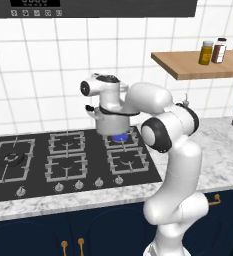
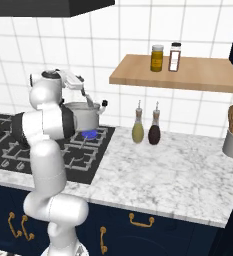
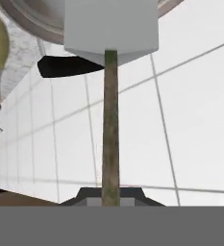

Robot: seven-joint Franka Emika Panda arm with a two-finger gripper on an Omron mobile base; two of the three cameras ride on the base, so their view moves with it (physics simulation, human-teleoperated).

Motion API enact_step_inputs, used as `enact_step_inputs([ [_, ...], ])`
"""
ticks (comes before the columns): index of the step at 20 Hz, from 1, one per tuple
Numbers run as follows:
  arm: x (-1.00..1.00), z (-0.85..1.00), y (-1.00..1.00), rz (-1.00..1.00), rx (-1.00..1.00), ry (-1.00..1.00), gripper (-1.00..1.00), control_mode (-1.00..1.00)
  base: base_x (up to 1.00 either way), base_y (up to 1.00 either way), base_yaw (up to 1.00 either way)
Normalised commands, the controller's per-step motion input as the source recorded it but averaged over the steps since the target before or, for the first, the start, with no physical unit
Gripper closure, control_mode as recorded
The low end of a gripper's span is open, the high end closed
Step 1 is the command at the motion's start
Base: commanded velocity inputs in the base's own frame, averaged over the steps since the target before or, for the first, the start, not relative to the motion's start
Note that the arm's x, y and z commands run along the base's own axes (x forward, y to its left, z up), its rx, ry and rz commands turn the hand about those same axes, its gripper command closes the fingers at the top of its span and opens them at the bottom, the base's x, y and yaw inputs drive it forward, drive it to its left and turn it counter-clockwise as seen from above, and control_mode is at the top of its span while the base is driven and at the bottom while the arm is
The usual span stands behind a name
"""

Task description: Put the lime and lime in the pot. Retrieve the spatula and lightly stir the vegetables in the pot.

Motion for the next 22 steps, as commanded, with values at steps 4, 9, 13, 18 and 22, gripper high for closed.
enact_step_inputs([
  [4,-0.26,-0.11,0.11,0.05,0.0,0.0,1.0,-1.0,0.0,0.0,0.0],
  [9,-0.25,-0.22,0.01,0.09,-0.02,-0.01,1.0,-1.0,0.0,0.0,0.0],
  [13,-0.07,-0.47,-0.11,0.15,-0.05,0.0,1.0,-1.0,0.0,0.0,0.0],
  [18,0.0,-0.57,-0.19,0.16,-0.02,-0.01,1.0,-1.0,0.0,0.0,0.0],
  [22,-0.04,-0.94,-0.02,0.17,0.0,0.06,1.0,-1.0,0.0,0.0,0.0],
])
